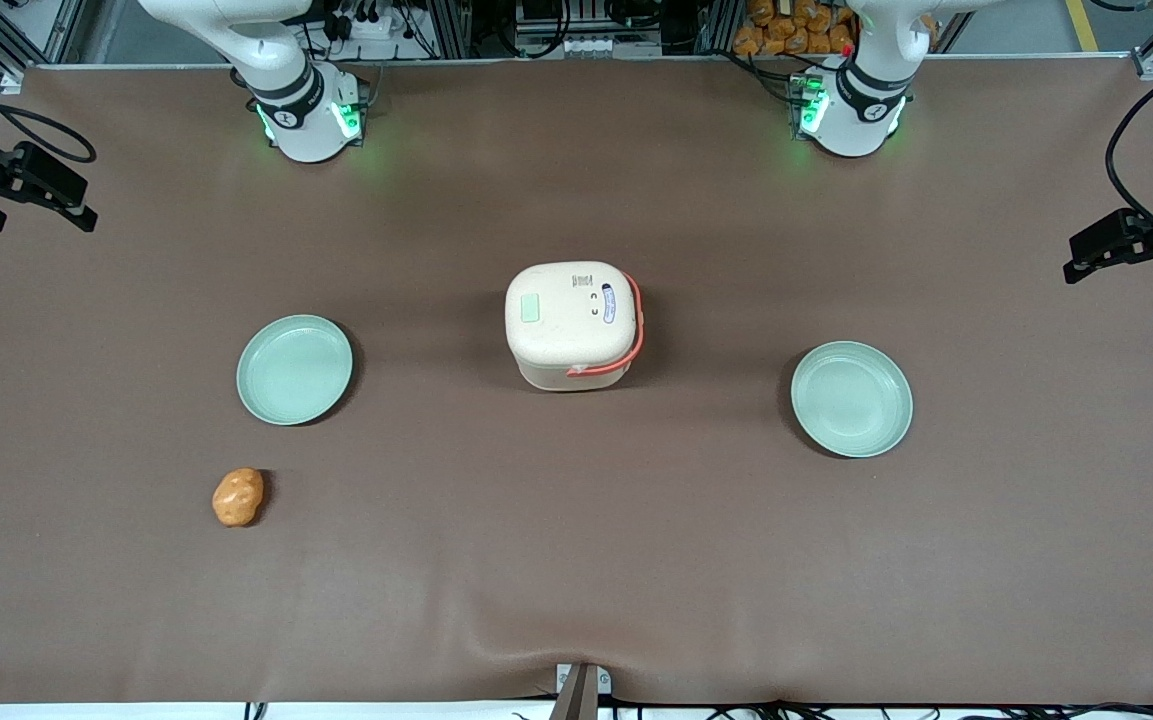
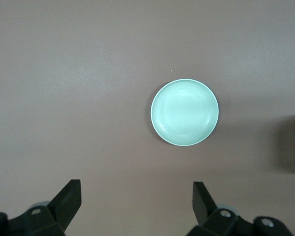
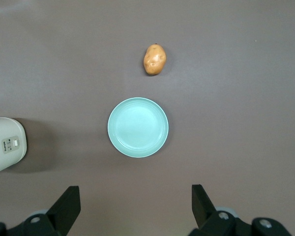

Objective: Press rice cooker button with right arm

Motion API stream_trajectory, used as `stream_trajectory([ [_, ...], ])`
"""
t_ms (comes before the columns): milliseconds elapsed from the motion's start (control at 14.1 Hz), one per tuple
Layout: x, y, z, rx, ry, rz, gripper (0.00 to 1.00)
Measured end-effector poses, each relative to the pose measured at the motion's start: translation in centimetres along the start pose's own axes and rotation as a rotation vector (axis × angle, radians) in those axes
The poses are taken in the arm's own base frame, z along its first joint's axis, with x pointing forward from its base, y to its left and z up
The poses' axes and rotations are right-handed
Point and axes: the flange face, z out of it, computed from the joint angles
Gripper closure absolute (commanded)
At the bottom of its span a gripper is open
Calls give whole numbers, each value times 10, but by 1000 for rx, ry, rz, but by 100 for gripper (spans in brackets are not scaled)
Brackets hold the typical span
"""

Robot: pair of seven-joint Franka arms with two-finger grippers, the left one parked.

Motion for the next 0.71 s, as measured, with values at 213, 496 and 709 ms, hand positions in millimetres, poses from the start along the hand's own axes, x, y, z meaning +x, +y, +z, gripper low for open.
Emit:
stream_trajectory([
  [213, -1, 0, 0, 0, -5, -19, 0],
  [496, -1, -1, -1, 4, -4, -27, 0],
  [709, -1, -3, -2, 12, 0, -29, 0],
])
